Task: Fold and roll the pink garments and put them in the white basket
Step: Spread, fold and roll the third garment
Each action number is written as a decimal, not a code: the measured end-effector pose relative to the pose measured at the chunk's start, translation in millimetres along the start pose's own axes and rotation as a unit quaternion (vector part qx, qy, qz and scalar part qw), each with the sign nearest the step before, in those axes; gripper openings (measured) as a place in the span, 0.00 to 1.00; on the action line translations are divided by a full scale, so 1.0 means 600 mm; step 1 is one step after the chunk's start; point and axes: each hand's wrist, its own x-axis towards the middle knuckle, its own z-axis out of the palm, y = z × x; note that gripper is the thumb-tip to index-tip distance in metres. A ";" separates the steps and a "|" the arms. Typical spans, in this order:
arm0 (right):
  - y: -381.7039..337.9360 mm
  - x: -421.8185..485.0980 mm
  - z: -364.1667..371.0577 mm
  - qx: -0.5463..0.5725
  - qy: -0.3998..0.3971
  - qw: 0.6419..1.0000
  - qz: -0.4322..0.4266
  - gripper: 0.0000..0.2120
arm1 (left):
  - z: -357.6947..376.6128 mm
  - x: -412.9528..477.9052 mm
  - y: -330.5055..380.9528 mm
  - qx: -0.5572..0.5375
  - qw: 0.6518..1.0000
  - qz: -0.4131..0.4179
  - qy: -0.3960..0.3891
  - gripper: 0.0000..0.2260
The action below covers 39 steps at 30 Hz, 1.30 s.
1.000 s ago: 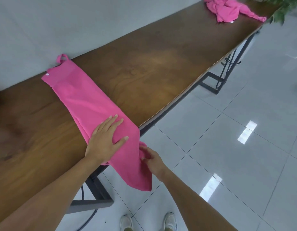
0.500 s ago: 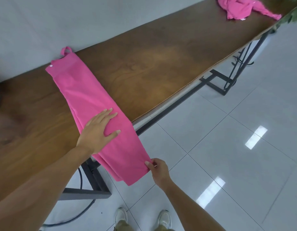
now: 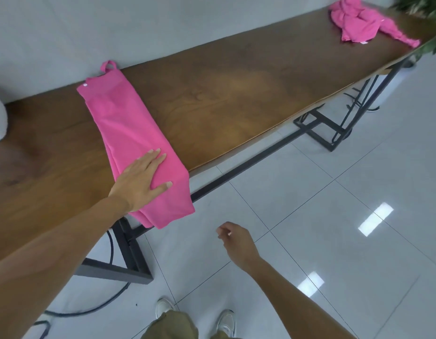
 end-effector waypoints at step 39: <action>-0.436 0.357 0.008 -0.266 0.000 0.923 -0.277 0.13 | -0.126 0.181 -0.365 -0.183 0.918 -0.318 0.148 0.14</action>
